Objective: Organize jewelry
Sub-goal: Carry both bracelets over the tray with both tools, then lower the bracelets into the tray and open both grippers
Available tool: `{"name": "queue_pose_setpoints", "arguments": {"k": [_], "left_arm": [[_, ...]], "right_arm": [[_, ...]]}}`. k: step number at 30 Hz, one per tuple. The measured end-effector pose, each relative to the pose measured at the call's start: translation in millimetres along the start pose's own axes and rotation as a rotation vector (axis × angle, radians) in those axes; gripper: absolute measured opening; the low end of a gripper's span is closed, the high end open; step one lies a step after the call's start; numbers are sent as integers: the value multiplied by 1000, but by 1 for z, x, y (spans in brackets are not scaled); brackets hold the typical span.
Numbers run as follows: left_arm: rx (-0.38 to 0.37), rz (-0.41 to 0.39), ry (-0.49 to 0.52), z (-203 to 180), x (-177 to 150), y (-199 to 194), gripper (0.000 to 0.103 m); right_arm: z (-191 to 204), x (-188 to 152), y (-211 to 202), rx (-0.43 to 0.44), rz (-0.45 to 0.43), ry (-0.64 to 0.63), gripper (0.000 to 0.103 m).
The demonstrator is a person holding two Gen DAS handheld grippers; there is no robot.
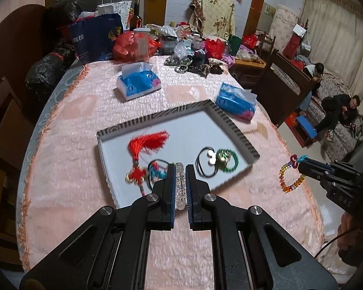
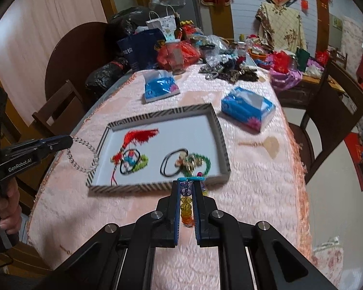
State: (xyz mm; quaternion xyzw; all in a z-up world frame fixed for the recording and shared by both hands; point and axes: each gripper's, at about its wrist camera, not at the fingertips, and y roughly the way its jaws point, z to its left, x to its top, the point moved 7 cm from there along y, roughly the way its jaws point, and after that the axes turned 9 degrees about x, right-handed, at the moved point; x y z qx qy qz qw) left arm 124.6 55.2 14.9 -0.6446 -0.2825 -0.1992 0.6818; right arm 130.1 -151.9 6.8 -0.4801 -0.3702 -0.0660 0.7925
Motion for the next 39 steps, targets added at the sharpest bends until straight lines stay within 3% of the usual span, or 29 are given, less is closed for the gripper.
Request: {"name": "queue_pose_setpoints", "arguments": {"k": [11, 20, 27, 39], "left_arm": [[-12, 13, -15, -5, 31, 40, 6], [-73, 68, -53, -21, 46, 92, 6], [-55, 178, -66, -5, 15, 155, 6], [14, 223, -55, 22, -14, 173, 6]], "right_arm": [[-4, 55, 36, 63, -17, -24, 8], [-16, 72, 89, 100, 35, 0, 8], [-30, 70, 126, 93, 87, 19, 9], [-37, 41, 178, 131, 186, 62, 9]]}}
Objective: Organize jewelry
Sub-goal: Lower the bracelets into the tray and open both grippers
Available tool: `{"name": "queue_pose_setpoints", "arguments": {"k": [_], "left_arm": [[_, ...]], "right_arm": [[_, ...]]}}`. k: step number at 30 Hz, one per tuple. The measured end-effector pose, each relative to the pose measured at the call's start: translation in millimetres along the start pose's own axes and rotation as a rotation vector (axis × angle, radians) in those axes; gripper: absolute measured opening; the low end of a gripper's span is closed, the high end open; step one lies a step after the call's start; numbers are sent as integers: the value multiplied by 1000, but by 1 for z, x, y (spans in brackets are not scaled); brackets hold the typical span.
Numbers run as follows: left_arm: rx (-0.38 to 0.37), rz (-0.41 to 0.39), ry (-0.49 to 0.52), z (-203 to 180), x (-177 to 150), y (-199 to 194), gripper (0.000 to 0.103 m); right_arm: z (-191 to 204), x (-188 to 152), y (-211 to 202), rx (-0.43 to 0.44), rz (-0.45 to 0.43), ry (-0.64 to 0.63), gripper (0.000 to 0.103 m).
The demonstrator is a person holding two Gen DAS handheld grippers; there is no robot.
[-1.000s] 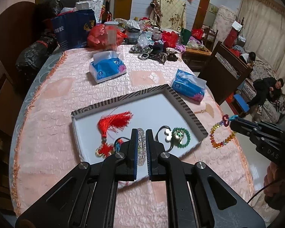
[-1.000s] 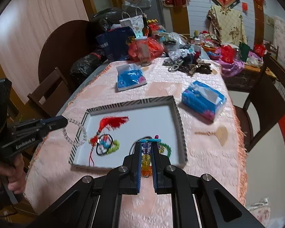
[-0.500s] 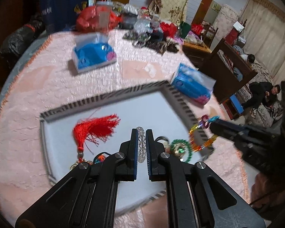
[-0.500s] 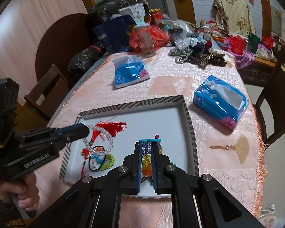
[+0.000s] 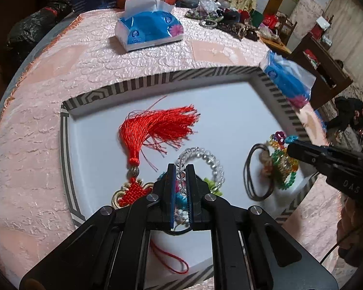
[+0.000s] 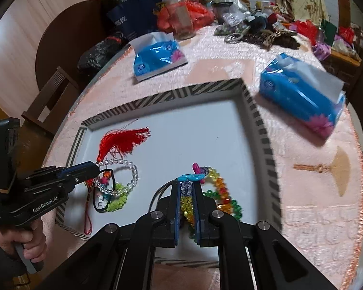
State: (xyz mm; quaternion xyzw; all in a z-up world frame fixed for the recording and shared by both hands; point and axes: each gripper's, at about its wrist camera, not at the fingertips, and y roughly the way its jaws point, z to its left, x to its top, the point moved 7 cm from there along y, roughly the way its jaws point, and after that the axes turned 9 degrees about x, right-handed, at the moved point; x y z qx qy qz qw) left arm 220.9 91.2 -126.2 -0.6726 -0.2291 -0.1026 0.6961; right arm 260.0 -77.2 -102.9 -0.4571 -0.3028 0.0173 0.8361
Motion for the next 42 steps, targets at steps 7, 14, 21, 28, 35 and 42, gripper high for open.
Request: {"name": "queue_pose_setpoints", "arguments": {"k": [7, 14, 21, 28, 35, 42], "left_arm": [[31, 32, -10, 6, -6, 14, 6], [43, 37, -11, 6, -7, 17, 10], [16, -6, -28, 14, -10, 5, 27], [72, -10, -56, 44, -44, -4, 33], [123, -26, -8, 36, -71, -13, 32], [147, -31, -30, 41, -64, -30, 34]], "right_arm": [[-1, -6, 13, 15, 22, 10, 9], [-8, -11, 20, 22, 40, 30, 9], [-6, -17, 11, 38, 14, 31, 9], [-30, -34, -18, -33, -40, 38, 10], [-60, -43, -28, -51, -72, 109, 10], [-52, -38, -38, -75, -73, 100, 10]]}}
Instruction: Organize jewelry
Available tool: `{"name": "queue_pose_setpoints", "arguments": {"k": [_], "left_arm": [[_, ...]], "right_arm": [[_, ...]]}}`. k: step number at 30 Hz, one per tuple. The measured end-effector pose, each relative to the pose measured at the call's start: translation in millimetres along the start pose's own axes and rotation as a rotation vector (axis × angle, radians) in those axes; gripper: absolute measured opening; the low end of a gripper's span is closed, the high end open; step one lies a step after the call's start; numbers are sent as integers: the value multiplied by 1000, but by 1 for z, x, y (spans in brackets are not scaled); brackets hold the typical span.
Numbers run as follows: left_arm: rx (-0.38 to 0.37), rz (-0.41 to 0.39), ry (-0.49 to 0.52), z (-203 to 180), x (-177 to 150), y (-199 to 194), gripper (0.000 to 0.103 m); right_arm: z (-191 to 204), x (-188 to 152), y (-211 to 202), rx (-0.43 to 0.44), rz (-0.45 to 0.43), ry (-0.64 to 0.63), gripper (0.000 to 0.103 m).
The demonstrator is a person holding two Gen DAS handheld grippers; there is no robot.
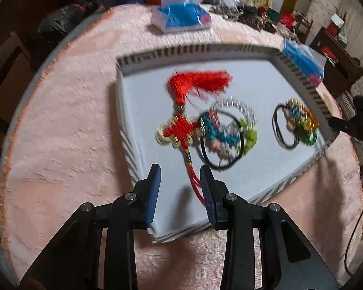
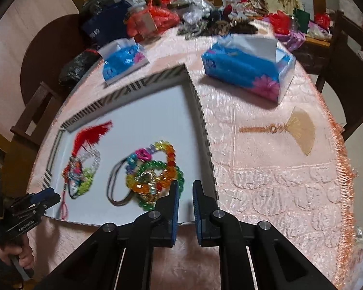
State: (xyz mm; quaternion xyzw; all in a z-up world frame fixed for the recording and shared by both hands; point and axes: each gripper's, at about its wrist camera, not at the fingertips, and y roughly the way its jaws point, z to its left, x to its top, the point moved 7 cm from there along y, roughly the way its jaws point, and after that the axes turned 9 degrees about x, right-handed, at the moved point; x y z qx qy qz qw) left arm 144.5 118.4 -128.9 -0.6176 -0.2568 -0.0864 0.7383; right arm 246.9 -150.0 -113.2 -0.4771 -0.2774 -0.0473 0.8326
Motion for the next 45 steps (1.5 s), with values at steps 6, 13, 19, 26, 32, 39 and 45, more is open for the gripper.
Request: {"name": "queue_pose_setpoints", "arguments": {"k": [6, 13, 19, 26, 32, 39, 45], "left_arm": [[84, -126, 42, 0, 17, -51, 67], [118, -218, 91, -12, 12, -107, 80], [136, -288, 45, -11, 25, -147, 86], [124, -263, 4, -18, 23, -172, 99], [106, -231, 8, -23, 13, -181, 103], [99, -231, 10, -26, 4, -192, 102], [94, -211, -2, -25, -4, -195, 103]], "right_arm": [[29, -9, -28, -133, 79, -31, 33], [73, -50, -62, -122, 106, -46, 43], [96, -77, -84, -106, 86, -48, 43], [111, -90, -107, -111, 56, -70, 43], [119, -95, -125, -113, 26, -79, 43], [131, -98, -139, -102, 6, -81, 43], [138, -100, -147, -103, -9, -93, 43]]}}
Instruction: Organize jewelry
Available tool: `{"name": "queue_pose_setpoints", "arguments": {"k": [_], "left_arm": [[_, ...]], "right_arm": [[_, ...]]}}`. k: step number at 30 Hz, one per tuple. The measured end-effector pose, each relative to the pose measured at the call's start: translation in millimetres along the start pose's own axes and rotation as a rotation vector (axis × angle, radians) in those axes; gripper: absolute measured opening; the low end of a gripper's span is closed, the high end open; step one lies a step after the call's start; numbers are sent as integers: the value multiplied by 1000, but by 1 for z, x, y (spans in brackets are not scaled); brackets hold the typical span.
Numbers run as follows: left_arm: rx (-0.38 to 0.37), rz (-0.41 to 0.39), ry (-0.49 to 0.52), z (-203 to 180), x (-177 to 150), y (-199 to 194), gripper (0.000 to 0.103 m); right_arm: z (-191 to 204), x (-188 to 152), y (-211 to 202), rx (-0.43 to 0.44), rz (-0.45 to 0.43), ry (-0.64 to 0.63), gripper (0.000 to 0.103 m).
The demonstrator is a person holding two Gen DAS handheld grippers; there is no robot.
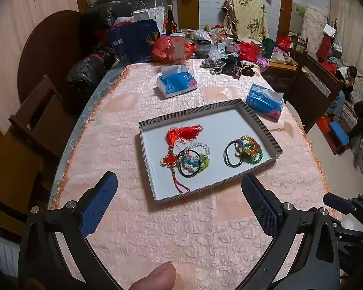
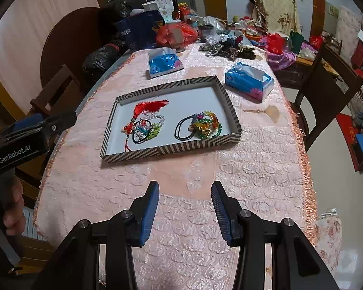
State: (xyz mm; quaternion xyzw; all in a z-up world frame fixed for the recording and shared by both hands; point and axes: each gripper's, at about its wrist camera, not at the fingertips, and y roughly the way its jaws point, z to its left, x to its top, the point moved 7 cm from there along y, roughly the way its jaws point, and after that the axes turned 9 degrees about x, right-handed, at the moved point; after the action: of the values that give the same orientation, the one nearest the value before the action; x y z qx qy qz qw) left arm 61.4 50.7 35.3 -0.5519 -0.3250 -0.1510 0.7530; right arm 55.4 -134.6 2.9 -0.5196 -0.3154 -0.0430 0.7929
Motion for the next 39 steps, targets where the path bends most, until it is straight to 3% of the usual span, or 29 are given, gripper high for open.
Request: {"name": "queue_pose_setpoints", "arguments": {"k": [19, 24, 39], "left_arm": [[-9, 10, 14, -1, -6, -4, 103], [-10, 9, 17, -4, -4, -3, 102], [-19, 30, 23, -8, -3, 4, 102]], "right_arm": [[8, -3, -6, -10, -2, -11, 43], [5, -1, -9, -26, -10, -8, 61], [3, 4, -12, -39, -12, -9, 67]]}}
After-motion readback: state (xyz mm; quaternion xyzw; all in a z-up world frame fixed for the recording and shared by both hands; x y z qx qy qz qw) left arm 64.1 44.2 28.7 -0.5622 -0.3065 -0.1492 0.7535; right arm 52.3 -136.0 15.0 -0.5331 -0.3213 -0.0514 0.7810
